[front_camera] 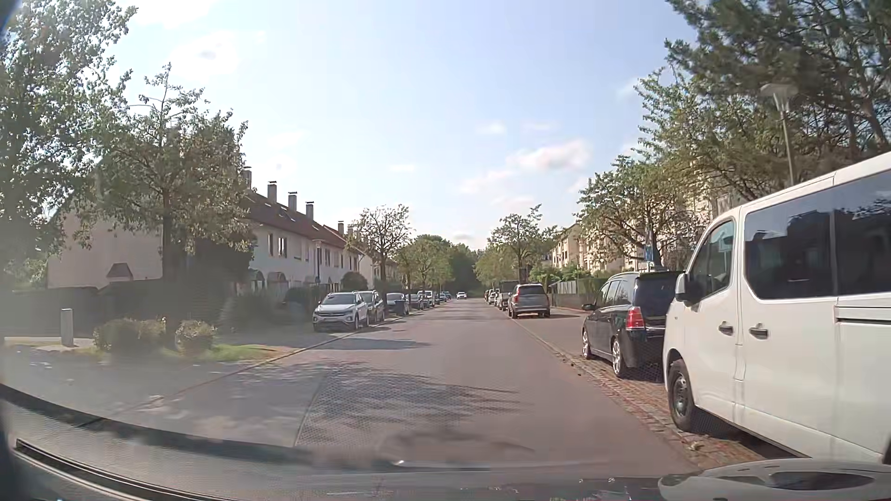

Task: Follow the waypoints while adhering to traffic rules and regulations

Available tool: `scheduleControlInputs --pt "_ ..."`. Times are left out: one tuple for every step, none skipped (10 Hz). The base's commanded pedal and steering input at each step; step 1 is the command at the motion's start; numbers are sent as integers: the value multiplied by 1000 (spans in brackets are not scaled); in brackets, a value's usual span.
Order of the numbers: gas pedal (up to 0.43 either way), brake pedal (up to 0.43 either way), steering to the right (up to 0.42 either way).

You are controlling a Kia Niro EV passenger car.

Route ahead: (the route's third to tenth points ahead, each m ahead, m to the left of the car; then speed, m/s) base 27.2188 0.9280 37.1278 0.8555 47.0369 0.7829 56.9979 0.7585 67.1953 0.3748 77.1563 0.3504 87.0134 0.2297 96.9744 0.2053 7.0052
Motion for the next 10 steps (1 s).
scheduleControlInputs --pt "0 12 -1" --pt "28 12 -1" --pt "39 12 -1" --pt "39 12 -1" --pt "47 12 -1" --pt "47 12 -1" --pt "47 12 -1" --pt "59 12 -1" --pt "59 12 -1" --pt "59 12 -1"
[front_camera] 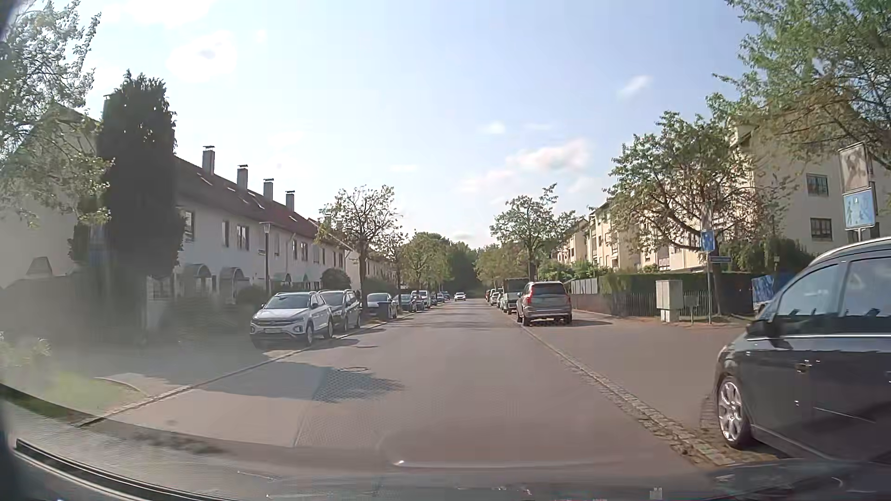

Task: Follow the waypoints while adhering to traffic rules and regulations

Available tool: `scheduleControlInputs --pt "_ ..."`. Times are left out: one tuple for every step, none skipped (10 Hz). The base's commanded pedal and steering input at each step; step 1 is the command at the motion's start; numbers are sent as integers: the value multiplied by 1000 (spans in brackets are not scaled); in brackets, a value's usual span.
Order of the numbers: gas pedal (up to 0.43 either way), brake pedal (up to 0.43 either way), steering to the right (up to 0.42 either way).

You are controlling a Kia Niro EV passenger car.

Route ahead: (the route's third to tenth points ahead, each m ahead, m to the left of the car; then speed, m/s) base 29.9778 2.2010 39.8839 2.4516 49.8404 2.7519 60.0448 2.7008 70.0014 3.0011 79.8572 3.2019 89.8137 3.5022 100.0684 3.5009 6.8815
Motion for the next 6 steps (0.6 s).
scheduleControlInputs --pt "59 12 -1" --pt "59 12 -1" --pt "59 12 -1" --pt "67 12 0" --pt "79 12 1" --pt "79 12 2"
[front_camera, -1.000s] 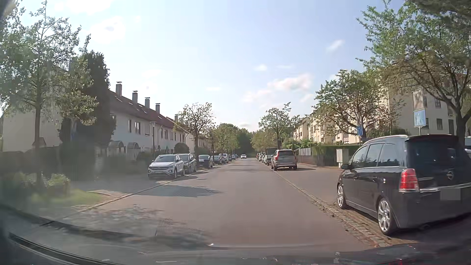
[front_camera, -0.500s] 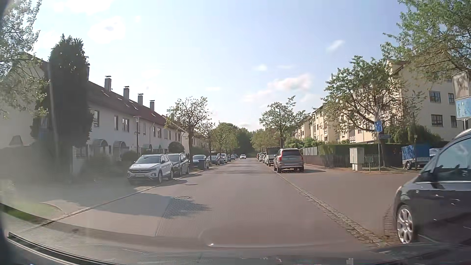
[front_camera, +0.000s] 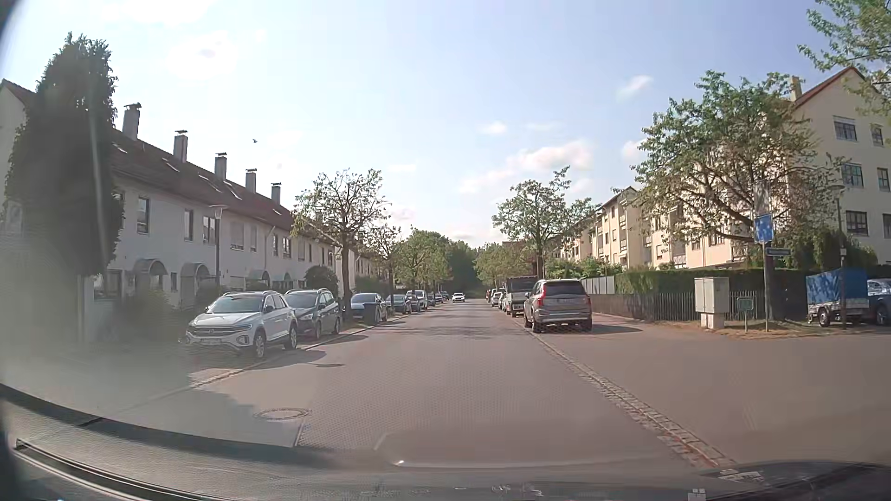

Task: Follow the waypoints while adhering to traffic rules and regulations

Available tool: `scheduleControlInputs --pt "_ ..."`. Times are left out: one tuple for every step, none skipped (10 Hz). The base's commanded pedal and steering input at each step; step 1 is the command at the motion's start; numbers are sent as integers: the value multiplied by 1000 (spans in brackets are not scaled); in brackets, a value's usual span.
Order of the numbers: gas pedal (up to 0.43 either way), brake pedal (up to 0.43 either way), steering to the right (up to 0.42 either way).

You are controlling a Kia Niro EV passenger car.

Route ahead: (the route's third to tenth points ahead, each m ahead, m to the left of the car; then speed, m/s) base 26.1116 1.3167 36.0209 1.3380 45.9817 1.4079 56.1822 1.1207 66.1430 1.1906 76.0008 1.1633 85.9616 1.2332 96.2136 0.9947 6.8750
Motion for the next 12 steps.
scheduleControlInputs --pt "79 12 4" --pt "67 12 5" --pt "59 12 7" --pt "59 12 7" --pt "59 12 7" --pt "59 12 6" --pt "59 12 6" --pt "59 12 6" --pt "59 12 5" --pt "59 12 2" --pt "59 12 2" --pt "59 12 2"
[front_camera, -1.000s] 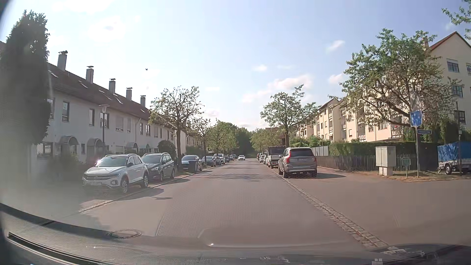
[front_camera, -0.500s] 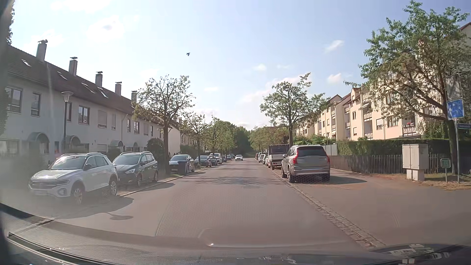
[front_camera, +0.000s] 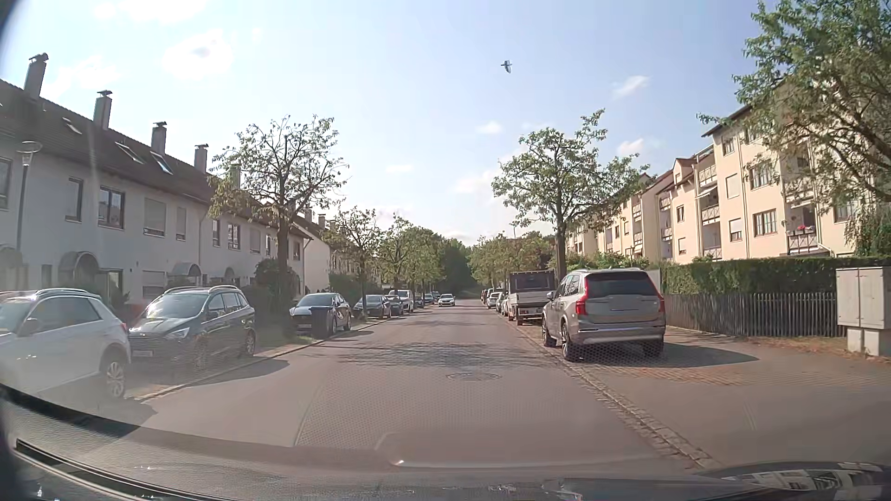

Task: Follow the waypoints while adhering to traffic rules and regulations

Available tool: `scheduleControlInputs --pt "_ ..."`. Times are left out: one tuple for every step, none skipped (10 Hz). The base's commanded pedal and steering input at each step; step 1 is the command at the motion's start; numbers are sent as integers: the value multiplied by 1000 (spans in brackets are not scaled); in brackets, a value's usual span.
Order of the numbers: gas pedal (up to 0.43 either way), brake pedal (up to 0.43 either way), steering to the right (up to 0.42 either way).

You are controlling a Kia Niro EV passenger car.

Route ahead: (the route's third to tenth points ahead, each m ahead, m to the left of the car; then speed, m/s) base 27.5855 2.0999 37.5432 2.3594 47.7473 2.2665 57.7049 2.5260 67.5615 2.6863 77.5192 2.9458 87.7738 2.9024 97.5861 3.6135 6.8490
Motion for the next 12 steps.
scheduleControlInputs --pt "67 12 1" --pt "67 12 0" --pt "67 12 -1" --pt "67 12 -2" --pt "67 12 -5" --pt "67 12 -9" --pt "67 12 -9" --pt "67 12 -9" --pt "67 12 -9" --pt "67 12 -7" --pt "67 12 -6" --pt "67 12 -6"
